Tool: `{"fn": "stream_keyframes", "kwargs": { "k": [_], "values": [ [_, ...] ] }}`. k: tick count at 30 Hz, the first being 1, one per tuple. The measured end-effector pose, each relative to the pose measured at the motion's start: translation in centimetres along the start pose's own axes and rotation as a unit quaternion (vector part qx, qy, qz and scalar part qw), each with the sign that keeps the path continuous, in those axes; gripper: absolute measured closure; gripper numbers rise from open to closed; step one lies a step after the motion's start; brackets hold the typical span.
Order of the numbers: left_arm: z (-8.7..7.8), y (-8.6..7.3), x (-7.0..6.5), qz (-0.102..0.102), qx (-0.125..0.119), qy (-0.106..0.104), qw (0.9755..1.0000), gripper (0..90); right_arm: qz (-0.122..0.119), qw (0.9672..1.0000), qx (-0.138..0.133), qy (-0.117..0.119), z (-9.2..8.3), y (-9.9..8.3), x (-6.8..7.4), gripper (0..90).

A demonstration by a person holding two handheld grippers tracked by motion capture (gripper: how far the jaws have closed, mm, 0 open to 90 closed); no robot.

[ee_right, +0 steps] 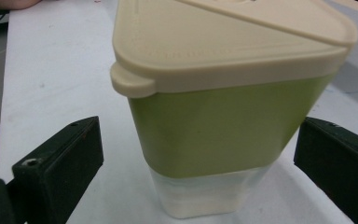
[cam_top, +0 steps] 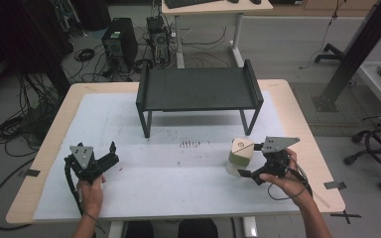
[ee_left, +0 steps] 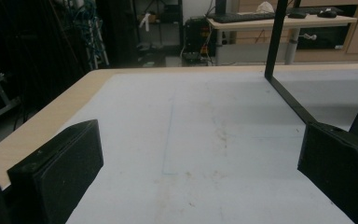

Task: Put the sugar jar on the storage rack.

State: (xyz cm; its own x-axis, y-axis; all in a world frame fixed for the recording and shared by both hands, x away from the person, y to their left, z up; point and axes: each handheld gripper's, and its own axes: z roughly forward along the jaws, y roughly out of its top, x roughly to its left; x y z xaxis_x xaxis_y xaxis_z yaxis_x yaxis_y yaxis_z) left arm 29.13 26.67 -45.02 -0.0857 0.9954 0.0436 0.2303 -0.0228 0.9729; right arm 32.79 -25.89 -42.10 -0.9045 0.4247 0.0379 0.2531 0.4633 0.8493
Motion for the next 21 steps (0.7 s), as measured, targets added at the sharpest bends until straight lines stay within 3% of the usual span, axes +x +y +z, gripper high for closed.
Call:
{"fn": "stream_keyframes", "kwargs": {
  "k": [21],
  "values": [
    [0.01,0.0,-0.02,0.001,0.0,0.001,1.0,0.2,0.001,1.0,-0.003,0.003,0.94,0.18,-0.06,1.0]
  ]
}}
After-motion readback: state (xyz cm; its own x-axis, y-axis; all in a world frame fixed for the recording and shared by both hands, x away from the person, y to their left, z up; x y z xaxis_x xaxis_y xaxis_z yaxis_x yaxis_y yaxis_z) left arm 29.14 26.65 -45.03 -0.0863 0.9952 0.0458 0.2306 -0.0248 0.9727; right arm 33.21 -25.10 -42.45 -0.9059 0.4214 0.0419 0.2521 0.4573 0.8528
